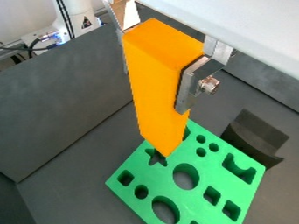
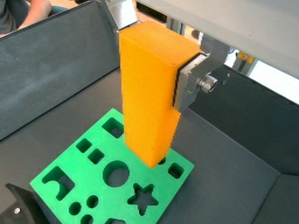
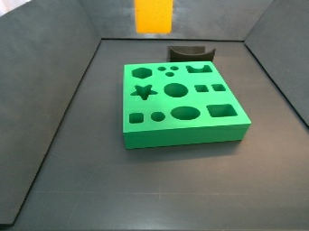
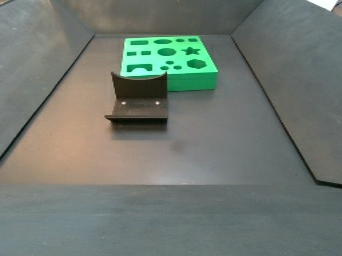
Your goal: Insert the rectangle object.
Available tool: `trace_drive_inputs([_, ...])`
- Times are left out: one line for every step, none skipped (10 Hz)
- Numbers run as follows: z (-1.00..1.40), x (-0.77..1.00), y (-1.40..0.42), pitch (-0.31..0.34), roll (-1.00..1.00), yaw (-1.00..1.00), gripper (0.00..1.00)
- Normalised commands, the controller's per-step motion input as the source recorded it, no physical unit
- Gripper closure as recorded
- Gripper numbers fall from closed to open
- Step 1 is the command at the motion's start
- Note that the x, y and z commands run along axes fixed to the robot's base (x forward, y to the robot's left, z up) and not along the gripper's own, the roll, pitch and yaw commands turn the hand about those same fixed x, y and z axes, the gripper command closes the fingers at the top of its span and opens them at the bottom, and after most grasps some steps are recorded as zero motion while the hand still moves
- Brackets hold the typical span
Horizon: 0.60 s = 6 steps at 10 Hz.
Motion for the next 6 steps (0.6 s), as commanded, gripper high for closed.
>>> trace_drive_inputs([-0.68, 1.00, -0.26, -0.007, -0.06, 0.00, 1.00])
trace_drive_inputs([-0.74, 1.00, -0.25, -0.011, -0.09, 0.00, 1.00])
trace_drive_inputs([-0.76, 1.00, -0.23, -0.019, -0.11, 0.00, 1.00])
trace_drive_inputs([-0.75, 1.00, -0.21, -0.021, -0.12, 0.00, 1.00])
trace_drive_inputs([-0.61, 1.00, -0.08, -0.057, -0.13, 0.00, 1.00])
trace_drive_inputs([-0.37, 0.95, 0.06, -0.077, -0.15, 0.19, 1.00])
